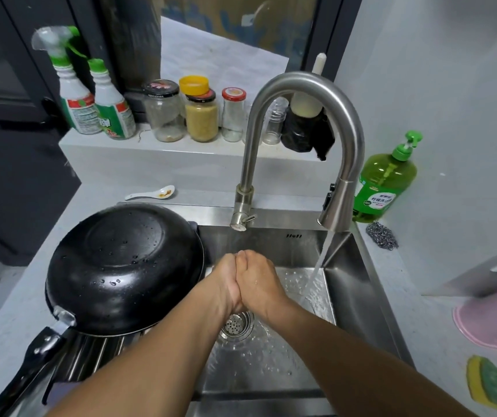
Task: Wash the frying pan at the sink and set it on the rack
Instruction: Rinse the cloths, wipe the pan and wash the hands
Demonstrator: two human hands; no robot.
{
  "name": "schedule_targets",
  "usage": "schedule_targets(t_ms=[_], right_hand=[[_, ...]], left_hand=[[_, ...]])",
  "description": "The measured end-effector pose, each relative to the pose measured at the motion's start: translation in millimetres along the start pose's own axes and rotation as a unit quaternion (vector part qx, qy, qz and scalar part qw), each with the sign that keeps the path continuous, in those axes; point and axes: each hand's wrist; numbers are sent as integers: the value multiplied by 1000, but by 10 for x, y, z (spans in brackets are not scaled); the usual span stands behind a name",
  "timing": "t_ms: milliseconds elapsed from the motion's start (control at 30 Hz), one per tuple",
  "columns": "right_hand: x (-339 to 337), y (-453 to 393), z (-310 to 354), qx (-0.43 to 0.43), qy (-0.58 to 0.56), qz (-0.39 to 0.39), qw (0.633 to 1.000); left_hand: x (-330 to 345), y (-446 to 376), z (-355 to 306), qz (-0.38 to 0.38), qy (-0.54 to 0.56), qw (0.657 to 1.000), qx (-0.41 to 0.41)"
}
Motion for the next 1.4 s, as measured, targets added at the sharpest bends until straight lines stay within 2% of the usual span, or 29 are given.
schedule_targets(t_ms=[67, 133, 267, 367, 467, 600, 633, 733, 800, 900, 967, 1000, 1067, 1133, 1200, 1267, 1400], right_hand=[[-38, -19, 14, 5, -23, 16, 1000], [-168, -71, 42, 23, -76, 50, 996], [-501, -177, 21, 87, -123, 98, 984], [-604, -201, -4, 104, -145, 101, 979], [-606, -189, -11, 89, -118, 98, 984], [-613, -94, 60, 60, -172, 92, 979], [-624, -87, 77, 55, -196, 95, 974], [-631, -109, 115, 63, -268, 82, 958], [-629, -146, 107, 80, -317, 63, 943], [-675, -147, 104, 120, -384, 54, 914], [-683, -131, 98, 150, -419, 51, 894], [-674, -122, 92, 153, -418, 48, 894], [-632, -125, 44, 152, -362, 37, 919], [-622, -126, -35, 149, -310, 25, 939], [-685, -104, -63, 136, -276, 27, 951], [-768, -71, -64, 119, -267, 66, 954], [-815, -61, -91, 76, -192, 129, 970]], left_hand=[[-13, 12, -42, 60, 48, 997, -29], [-111, 69, -134, 109, 36, 992, -47], [-399, 134, -294, 147, -192, 970, 26], [-475, 148, -368, 99, -263, 956, 84], [-475, 252, -489, 54, -266, 957, 106], [-397, 372, -551, 7, -215, 970, 110], [-400, 404, -578, 16, -197, 976, 91], [-487, 517, -678, 122, -114, 986, 7], [-612, 548, -700, 177, -68, 982, 3], [-778, 533, -649, 222, -100, 970, -13], [-818, 549, -622, 218, -180, 958, -40], [-812, 580, -619, 214, -225, 949, -52], [-783, 612, -660, 165, -290, 941, -61], [-755, 621, -730, 107, -350, 930, -42], [-744, 649, -775, 80, -402, 912, 0], [-733, 654, -777, 56, -406, 910, 54], [-681, 638, -755, 67, -317, 935, 146]])
Point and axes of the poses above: each hand's wrist, its own y-axis away from the middle knuckle, its own x-axis out of the palm, z = x × y, and after that the axes turned 8 degrees about -x, right-handed
